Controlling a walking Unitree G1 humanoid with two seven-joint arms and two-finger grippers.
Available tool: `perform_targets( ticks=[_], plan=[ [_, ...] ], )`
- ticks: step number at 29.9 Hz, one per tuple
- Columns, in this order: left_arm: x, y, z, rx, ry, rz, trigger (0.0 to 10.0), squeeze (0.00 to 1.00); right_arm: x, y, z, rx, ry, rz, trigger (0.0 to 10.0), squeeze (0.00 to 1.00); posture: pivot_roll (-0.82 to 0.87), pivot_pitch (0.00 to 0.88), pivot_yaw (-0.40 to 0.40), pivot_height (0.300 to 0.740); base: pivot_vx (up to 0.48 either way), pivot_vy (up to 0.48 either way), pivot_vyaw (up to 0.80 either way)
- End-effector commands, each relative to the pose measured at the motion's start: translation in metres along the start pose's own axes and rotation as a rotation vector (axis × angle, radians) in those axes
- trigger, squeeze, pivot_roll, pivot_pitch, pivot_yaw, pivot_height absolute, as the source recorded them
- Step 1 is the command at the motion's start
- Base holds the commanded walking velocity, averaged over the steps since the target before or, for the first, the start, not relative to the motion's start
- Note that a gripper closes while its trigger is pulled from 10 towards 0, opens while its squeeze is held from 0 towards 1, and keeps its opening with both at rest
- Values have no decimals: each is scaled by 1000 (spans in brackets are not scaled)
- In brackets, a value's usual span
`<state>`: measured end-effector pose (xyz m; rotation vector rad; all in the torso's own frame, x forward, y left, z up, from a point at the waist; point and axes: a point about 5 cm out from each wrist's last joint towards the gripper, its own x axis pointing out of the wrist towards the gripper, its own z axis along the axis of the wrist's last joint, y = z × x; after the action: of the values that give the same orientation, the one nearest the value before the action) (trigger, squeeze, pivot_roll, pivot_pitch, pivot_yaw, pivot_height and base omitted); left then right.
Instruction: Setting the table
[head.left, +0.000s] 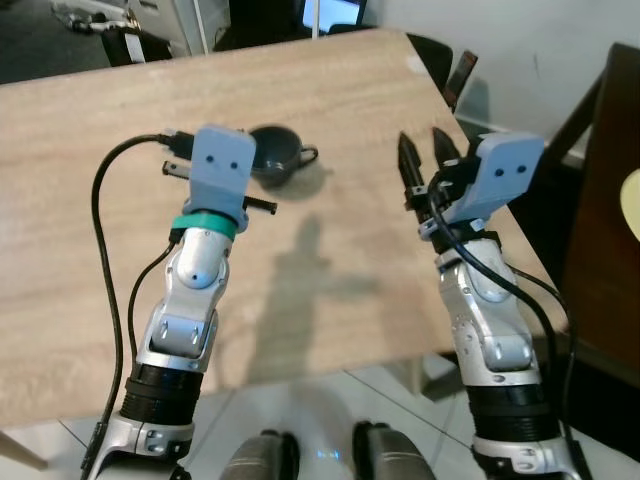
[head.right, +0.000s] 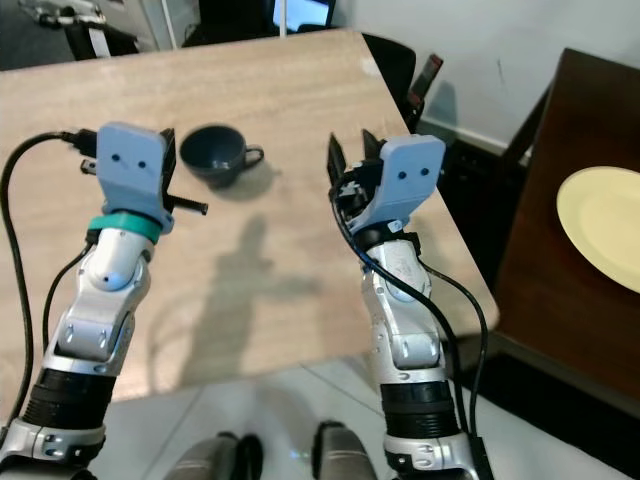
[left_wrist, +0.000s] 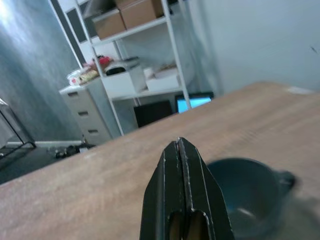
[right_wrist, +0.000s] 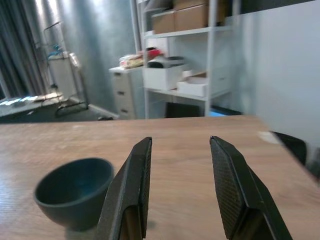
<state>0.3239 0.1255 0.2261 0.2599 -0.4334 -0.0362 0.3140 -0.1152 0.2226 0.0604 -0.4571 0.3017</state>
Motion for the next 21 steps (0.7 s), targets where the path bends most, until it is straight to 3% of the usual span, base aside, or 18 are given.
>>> perform_targets(
  ticks=[1,11,13,18,21],
  plan=[
    [-5,-1,-6,20,18,-23,10000,0,-2,4,-8,7,42,44,10000,0,-72,130,119,740,0,0,0],
    [-19,-10,-11,-82,59,-154,10000,0,-3,-10,-25,-115,139,102,10000,0,-58,130,113,740,0,0,0],
    [-28,-9,-20,-119,106,-192,10000,0,1,-15,-30,-125,155,84,10000,0,-41,125,98,740,0,0,0],
    [-32,6,-20,-117,106,-147,10000,0,5,-10,-37,-156,178,202,10000,0,10,131,75,740,0,0,0],
    [-32,18,-16,-75,86,-147,10000,0,10,-6,-40,-150,181,288,10000,0,37,138,67,740,0,0,0]
  ],
)
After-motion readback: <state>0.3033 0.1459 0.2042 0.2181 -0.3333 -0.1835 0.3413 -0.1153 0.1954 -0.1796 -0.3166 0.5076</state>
